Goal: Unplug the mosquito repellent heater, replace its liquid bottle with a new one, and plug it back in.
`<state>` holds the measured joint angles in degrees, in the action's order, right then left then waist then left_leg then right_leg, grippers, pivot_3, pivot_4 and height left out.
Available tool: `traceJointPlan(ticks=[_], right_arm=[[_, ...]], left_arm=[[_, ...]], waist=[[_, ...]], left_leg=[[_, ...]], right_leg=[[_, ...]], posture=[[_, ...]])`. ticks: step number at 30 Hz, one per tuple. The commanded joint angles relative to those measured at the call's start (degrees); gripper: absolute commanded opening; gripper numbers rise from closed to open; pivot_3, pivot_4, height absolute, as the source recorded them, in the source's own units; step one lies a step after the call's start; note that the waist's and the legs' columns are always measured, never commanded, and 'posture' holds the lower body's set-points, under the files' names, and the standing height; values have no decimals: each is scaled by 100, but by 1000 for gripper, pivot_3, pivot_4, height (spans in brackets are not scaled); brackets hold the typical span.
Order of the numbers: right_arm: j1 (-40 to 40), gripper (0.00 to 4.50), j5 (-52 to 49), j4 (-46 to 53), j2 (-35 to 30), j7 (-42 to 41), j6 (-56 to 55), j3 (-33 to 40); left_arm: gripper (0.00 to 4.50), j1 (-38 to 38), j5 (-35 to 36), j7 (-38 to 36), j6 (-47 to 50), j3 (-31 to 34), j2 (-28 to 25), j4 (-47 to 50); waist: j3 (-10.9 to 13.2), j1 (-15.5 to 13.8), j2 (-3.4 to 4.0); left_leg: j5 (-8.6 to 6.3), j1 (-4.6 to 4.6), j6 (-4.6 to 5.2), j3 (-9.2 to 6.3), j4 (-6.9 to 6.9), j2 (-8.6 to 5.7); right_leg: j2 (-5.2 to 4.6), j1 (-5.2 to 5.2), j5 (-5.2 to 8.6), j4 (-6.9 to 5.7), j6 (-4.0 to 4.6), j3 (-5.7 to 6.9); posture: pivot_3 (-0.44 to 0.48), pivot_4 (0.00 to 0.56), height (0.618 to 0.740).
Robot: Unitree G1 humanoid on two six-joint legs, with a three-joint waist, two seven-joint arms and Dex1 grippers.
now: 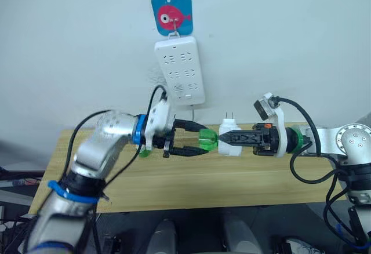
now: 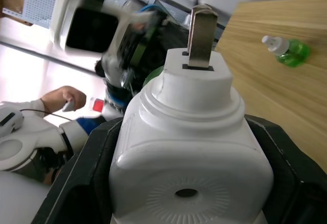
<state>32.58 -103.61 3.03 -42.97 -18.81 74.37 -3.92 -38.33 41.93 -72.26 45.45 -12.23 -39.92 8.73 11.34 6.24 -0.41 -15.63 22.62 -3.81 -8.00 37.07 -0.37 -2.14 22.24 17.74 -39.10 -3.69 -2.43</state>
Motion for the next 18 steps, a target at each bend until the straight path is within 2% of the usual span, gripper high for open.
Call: traceJointPlan(ticks=[1, 4, 7, 9, 12, 16, 18], right_arm=[[-1, 3069, 120, 358, -48, -337, 215, 43], [-27, 3061, 178, 378, -50, -428, 214, 60], [-59, 3061, 144, 363, -51, -422, 198, 75], [-77, 3061, 92, 331, -65, -406, 195, 87], [-69, 3061, 30, 226, -65, -371, 192, 110], [-31, 3061, 24, 109, -37, -337, 208, 134], [-21, 3061, 38, 79, -23, -328, 215, 143]], left_arm=[[2255, -472, 969, 218, 1683, 478, 23, -418], [2255, -330, 446, 149, 866, 400, 9, -134], [2255, -110, 271, -86, 364, 423, -20, 65], [2255, 64, -224, -304, -345, 239, -138, 126], [3244, 366, -997, -571, -1690, 73, -177, 131], [4463, 843, -1442, -555, -2949, 195, 40, 100], [4500, 1131, -1553, -417, -3513, 336, 231, 111]], waist=[[0, 49, 0], [1, 122, 2], [2, 163, 3], [2, 160, 3], [3, 138, 4], [3, 71, 5], [3, 26, 5]], left_leg=[[0, 0, 0, 1, -1, 1], [0, -2, -1, 2, -8, 5], [5, -2, -8, 7, -11, 9], [3, -3, -6, 9, -10, 9], [2, -2, -3, 13, -6, 7], [1, -5, -2, 19, -6, 7], [1, -1, -2, 20, -6, 7]], right_leg=[[0, 0, 0, 0, 0, 1], [4, 3, 1, 4, 1, 1], [4, 6, 1, 6, 2, -3], [4, 6, 1, 6, 3, -5], [3, 5, 0, 4, 3, -10], [2, 4, -1, 5, 5, -17], [1, 6, -1, 7, 4, -16]], posture=[[-131, 183, 734], [-130, 184, 734], [-130, 185, 734], [-127, 186, 734], [-126, 187, 734], [-124, 188, 734], [-125, 188, 734]])
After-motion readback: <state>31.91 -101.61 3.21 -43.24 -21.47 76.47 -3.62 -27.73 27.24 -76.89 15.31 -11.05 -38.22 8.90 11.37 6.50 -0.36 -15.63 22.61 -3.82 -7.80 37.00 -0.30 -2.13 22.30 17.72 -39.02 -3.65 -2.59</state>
